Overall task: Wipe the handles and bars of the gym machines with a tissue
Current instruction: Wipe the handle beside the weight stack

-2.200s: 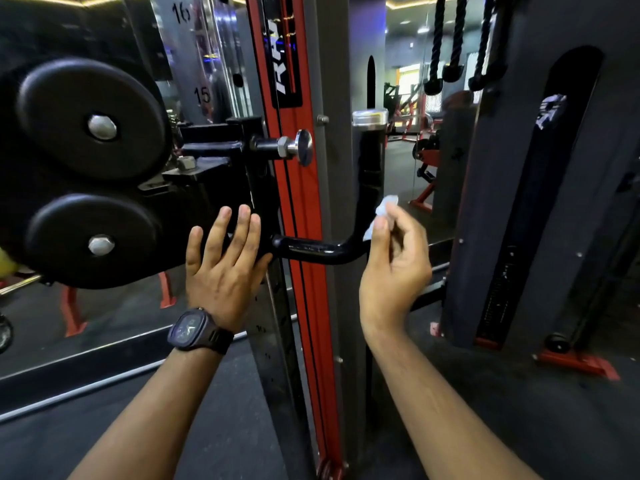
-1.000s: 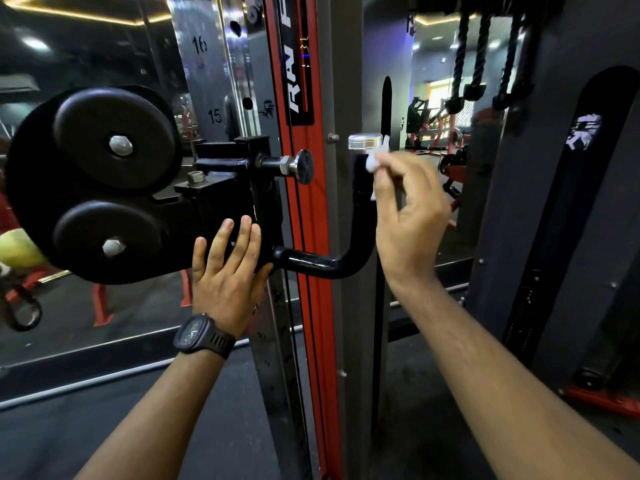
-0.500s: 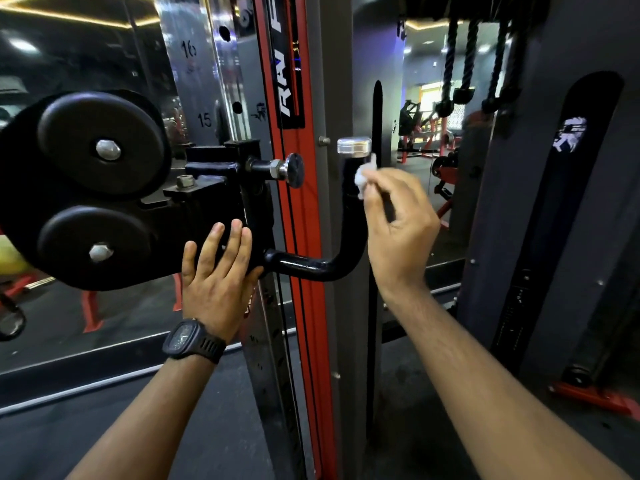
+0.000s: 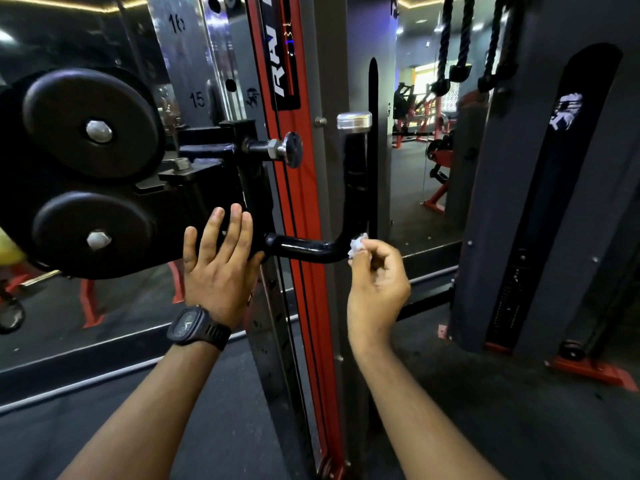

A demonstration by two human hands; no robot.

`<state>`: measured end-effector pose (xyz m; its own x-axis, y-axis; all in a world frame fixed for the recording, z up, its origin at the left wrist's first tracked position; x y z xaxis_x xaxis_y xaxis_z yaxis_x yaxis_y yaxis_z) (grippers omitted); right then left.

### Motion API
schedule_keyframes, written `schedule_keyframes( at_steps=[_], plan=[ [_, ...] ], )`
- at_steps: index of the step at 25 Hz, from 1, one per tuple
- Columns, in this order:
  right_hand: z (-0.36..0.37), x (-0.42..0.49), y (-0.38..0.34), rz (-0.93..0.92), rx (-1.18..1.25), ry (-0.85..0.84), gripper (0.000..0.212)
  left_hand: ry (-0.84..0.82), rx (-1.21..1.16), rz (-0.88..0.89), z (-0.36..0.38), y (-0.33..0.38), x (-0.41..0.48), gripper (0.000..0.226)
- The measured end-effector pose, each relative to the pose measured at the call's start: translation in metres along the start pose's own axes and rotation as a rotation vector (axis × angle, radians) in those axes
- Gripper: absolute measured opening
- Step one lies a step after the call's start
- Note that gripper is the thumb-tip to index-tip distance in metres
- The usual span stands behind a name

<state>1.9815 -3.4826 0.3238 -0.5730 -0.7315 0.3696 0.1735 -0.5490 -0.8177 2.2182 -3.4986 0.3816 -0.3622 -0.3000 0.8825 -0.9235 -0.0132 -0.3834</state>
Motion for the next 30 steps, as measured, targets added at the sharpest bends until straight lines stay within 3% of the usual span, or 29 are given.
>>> schedule_keyframes(
  at_steps=[3, 5, 11, 14, 16, 20, 24, 27, 30],
  plan=[
    [0.010, -0.016, 0.043, 0.412, 0.307, 0.197, 0.013, -0.022, 0.016, 0.014, 0.001, -0.001, -0.002, 0.057],
    [0.025, -0.031, 0.065, 0.553, 0.392, 0.242, 0.013, -0.032, -0.027, 0.010, 0.002, -0.002, -0.001, 0.060],
    [0.068, -0.049, 0.084, 0.777, 0.645, 0.244, 0.015, -0.018, -0.049, 0.029, 0.002, -0.002, -0.001, 0.061],
    [0.082, -0.055, 0.070, 0.758, 0.481, 0.008, 0.018, 0.005, -0.025, 0.057, 0.002, 0.000, -0.002, 0.061],
    [0.078, -0.057, 0.044, 0.578, 0.220, -0.128, 0.009, 0.013, -0.041, 0.061, 0.003, 0.001, -0.001, 0.061],
    [0.089, -0.041, -0.053, -0.454, -0.647, -0.167, 0.016, 0.044, -0.016, 0.084, 0.000, 0.002, -0.003, 0.059],
    [0.146, -0.023, -0.038, -0.541, -1.256, -0.402, 0.024, 0.053, -0.020, 0.093, -0.001, 0.003, -0.003, 0.069],
    [0.154, -0.031, -0.030, -0.623, -1.426, -0.564, 0.031, 0.057, 0.000, 0.102, -0.001, 0.002, -0.003, 0.071],
    [0.140, -0.028, -0.041, -0.667, -1.487, -0.469, 0.037, 0.052, 0.006, 0.111, 0.002, 0.003, -0.004, 0.072]
  ],
)
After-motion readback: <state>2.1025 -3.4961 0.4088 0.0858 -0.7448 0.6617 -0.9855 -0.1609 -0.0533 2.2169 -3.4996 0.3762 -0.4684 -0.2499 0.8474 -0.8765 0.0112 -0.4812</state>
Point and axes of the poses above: each hand's wrist, its own x-axis towards the middle knuckle, its own z-axis out of the palm, y = z × x, the point moved 10 cm from there along x, towards the middle knuckle, and after that the axes turned 8 degrees about z, right-handed, at the moved point
